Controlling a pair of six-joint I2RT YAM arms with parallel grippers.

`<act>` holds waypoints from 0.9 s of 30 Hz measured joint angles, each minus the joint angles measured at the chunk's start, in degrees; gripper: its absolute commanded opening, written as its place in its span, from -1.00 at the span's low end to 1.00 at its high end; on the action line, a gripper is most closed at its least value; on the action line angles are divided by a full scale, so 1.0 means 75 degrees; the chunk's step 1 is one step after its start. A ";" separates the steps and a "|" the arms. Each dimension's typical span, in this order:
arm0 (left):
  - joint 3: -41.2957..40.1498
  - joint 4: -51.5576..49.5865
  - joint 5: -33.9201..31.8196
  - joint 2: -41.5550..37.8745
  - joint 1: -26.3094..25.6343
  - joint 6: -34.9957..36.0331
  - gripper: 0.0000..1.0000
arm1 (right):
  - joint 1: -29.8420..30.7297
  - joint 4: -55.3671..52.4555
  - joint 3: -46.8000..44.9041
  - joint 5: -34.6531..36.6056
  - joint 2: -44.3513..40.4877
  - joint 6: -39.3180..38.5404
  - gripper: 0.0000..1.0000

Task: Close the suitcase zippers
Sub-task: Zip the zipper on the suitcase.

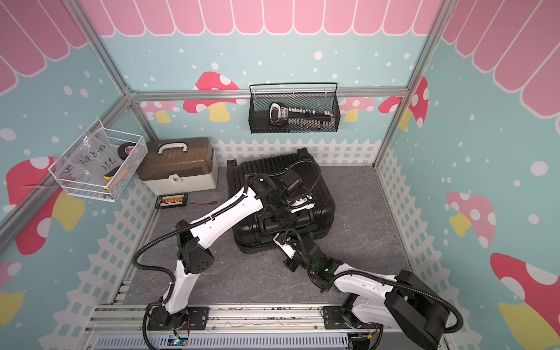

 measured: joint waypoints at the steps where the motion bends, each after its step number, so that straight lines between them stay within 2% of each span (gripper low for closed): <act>1: 0.0009 0.0032 -0.0012 0.0012 0.0000 -0.0032 -1.00 | 0.0052 0.0017 0.0050 0.0035 0.0082 0.0003 -1.00; 12: 0.0784 0.0933 -0.0128 0.0673 -0.0015 -0.0761 -1.00 | 0.0766 0.0309 0.0542 0.0035 0.0912 0.0067 -1.00; 27: 0.1032 0.0845 0.0090 0.0848 0.0047 -0.1093 -1.00 | 0.1000 0.0370 0.0688 0.0385 0.1110 0.0318 -1.00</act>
